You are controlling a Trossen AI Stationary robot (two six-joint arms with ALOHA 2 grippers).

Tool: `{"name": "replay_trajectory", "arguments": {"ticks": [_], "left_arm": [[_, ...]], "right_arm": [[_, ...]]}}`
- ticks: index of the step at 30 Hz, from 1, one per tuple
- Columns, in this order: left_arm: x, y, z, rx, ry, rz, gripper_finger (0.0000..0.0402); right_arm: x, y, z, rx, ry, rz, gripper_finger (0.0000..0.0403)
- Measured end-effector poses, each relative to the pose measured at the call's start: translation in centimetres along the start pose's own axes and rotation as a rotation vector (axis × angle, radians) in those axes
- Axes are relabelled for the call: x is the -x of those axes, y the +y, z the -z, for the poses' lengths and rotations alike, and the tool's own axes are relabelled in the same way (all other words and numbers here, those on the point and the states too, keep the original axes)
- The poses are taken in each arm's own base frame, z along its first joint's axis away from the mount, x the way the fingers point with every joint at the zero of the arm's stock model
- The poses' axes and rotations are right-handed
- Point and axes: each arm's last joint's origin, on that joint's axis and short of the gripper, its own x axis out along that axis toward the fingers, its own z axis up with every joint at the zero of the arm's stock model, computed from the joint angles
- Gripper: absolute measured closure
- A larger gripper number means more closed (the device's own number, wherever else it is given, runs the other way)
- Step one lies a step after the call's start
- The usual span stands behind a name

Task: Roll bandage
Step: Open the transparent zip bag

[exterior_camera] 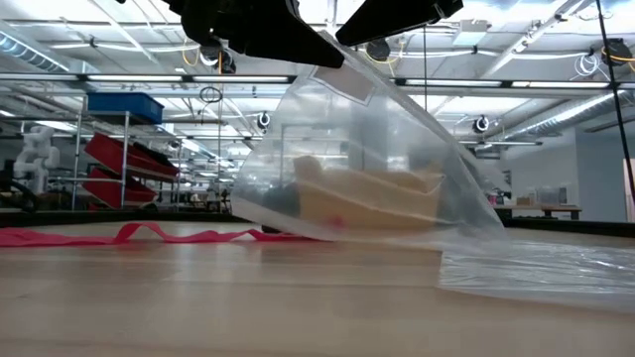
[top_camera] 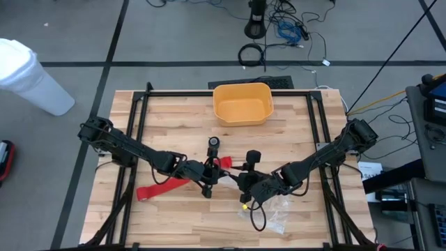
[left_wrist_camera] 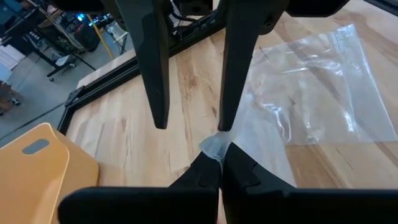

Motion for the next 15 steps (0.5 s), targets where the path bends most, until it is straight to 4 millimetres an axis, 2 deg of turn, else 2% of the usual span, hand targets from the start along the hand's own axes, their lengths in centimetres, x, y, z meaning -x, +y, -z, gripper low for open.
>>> {"name": "replay_trajectory", "arguments": {"ticks": [15], "left_arm": [[-0.01,0.08,-0.03,0.004,0.002,-0.016,0.0401]], "right_arm": [[-0.03,0.03,0.15,-0.011,0.013,-0.015,0.0277]]}}
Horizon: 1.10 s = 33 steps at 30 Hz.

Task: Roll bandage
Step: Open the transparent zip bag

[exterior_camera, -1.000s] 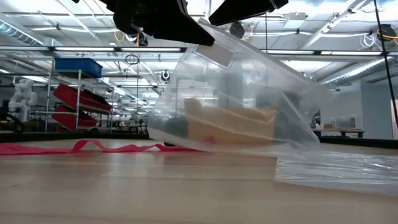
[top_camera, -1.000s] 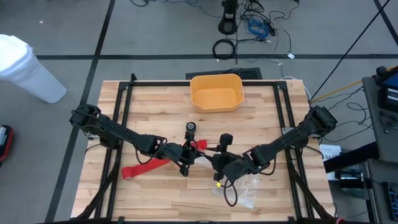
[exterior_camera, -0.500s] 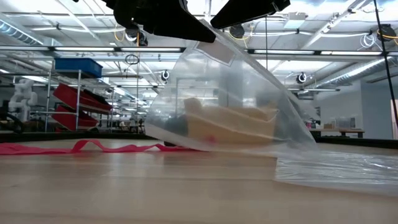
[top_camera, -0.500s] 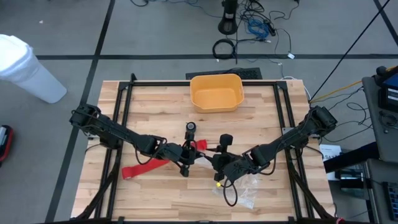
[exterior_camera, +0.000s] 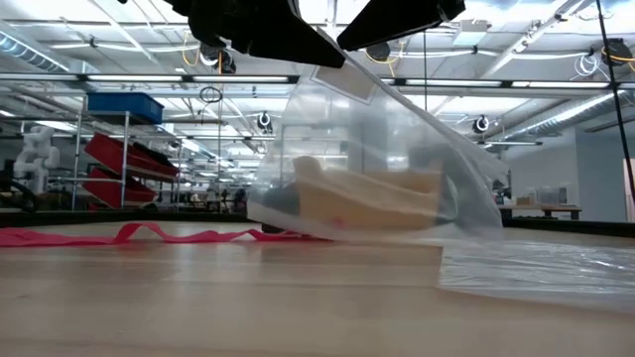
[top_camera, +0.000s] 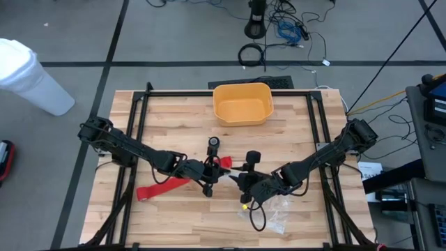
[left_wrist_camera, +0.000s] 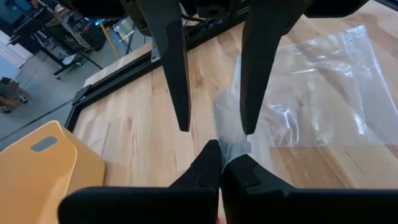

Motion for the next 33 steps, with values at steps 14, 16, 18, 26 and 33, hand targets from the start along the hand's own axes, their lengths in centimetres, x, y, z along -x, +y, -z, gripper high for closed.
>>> {"name": "replay_trajectory", "arguments": {"ticks": [14,16,18,26,33], "left_arm": [[0.0,0.0,0.0,0.0,0.001,0.002,0.0401],[0.0,0.0,0.0,0.001,0.001,0.002,0.0401],[0.0,0.0,0.0,0.0,0.003,0.003,0.0401],[0.0,0.0,0.1,-0.002,0.008,0.004,0.0401],[0.0,0.1,0.1,0.024,0.018,-0.024,0.0401]], "right_arm": [[0.1,-0.1,0.4,0.006,0.03,0.056,0.0277],[0.1,-0.1,0.5,0.006,0.031,0.055,0.0277],[0.3,0.1,0.5,0.009,0.035,0.051,0.0277],[3.6,0.6,-0.2,0.006,-0.036,0.081,0.0277],[6.1,0.9,1.5,-0.07,0.053,0.075,0.0277]]}}
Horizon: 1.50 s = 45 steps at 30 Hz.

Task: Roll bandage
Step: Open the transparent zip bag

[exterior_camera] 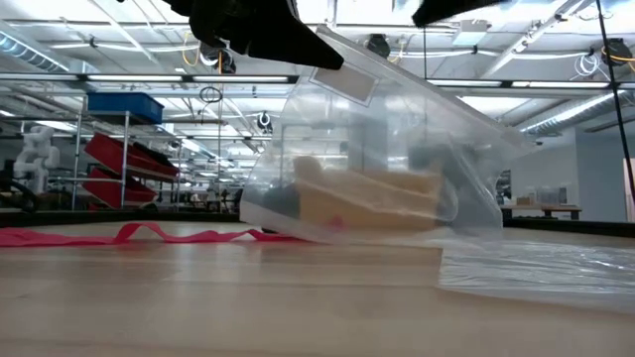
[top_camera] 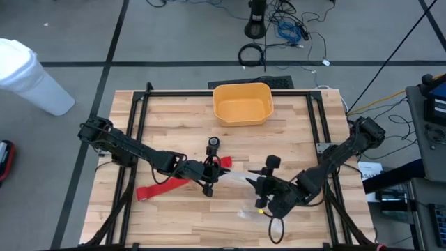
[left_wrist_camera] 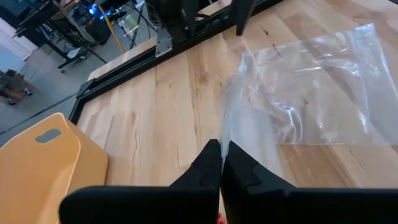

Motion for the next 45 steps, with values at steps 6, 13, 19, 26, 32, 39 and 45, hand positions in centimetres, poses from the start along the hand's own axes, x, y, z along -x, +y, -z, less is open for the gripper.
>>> {"name": "replay_trajectory", "arguments": {"ticks": [6,13,19,26,32,39,45], "left_arm": [[-0.1,0.3,0.1,0.031,0.005,-0.01,0.0401],[-0.4,1.0,0.4,0.097,0.016,-0.033,0.0401],[-0.4,1.1,0.4,0.118,0.016,-0.03,0.0401],[-0.4,1.1,0.4,0.116,0.016,-0.028,0.0401],[-0.6,1.8,0.6,0.117,0.022,-0.042,0.0401],[-1.4,4.7,1.8,0.128,0.058,-0.122,0.0402],[-1.9,7.3,2.3,0.085,0.043,-0.205,0.0402]], "right_arm": [[0.9,-0.2,1.7,-0.156,0.091,0.033,0.0277],[0.7,1.3,2.8,-0.144,0.133,0.013,0.0277],[-0.8,1.9,3.7,-0.091,0.177,0.057,0.0277],[-1.5,0.9,3.9,-0.056,0.163,0.162,0.0277],[-2.6,0.0,3.6,0.152,0.191,0.187,0.0277],[-5.6,-4.8,2.4,0.29,0.146,0.574,0.03],[-6.5,-10.7,2.2,0.183,0.259,0.708,0.0391]]}}
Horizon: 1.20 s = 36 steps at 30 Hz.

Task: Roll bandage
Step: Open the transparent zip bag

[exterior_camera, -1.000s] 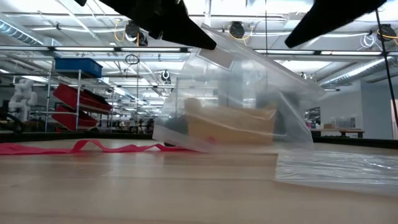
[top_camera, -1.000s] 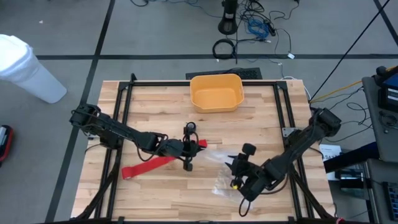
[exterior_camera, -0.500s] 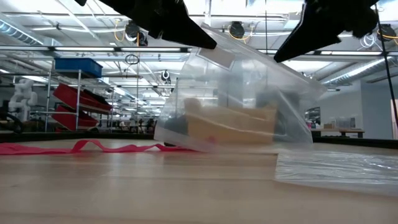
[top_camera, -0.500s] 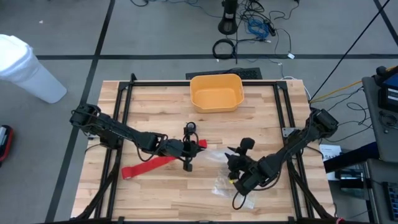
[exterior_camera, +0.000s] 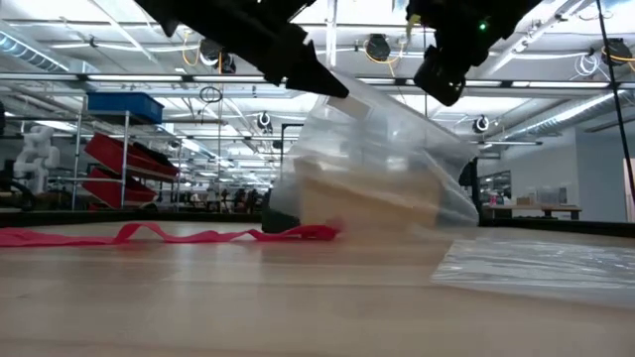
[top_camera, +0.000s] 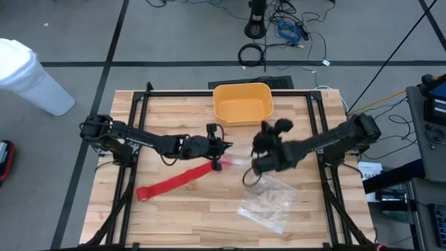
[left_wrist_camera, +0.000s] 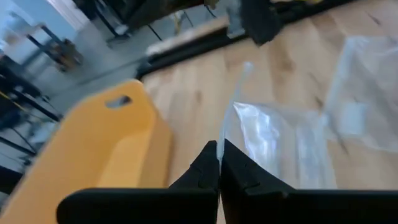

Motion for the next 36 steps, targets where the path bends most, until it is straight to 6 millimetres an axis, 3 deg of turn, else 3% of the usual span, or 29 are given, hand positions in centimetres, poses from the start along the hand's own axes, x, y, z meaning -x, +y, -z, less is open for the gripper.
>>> {"name": "replay_trajectory", "arguments": {"ticks": [7,13,21,27,32,36], "left_arm": [[-0.7,2.6,-0.2,-0.045,-0.066,-0.101,0.0402],[-1.4,4.4,0.8,0.016,-0.057,-0.085,0.0402],[-1.9,6.5,1.7,0.092,-0.045,-0.107,0.0402],[-2.1,7.6,2.3,0.175,-0.033,-0.133,0.0402],[-2.1,7.4,2.8,0.308,0.009,-0.119,0.0402],[-2.1,7.2,3.3,0.315,0.067,-0.102,0.0402]], "right_arm": [[-2.9,-4.5,0.5,-0.161,0.172,-0.016,0.0402],[-3.5,-7.2,0.8,-0.22,0.241,-0.12,0.0403],[-4.4,-6.1,3.8,-0.146,0.097,-0.309,0.0403],[-5.8,-6.8,5.0,-0.219,-0.108,-0.525,0.0403],[-5.8,-7.0,6.4,-0.252,-0.11,-0.579,0.0403],[-5.5,-7.0,7.0,-0.274,-0.087,-0.594,0.0403]]}}
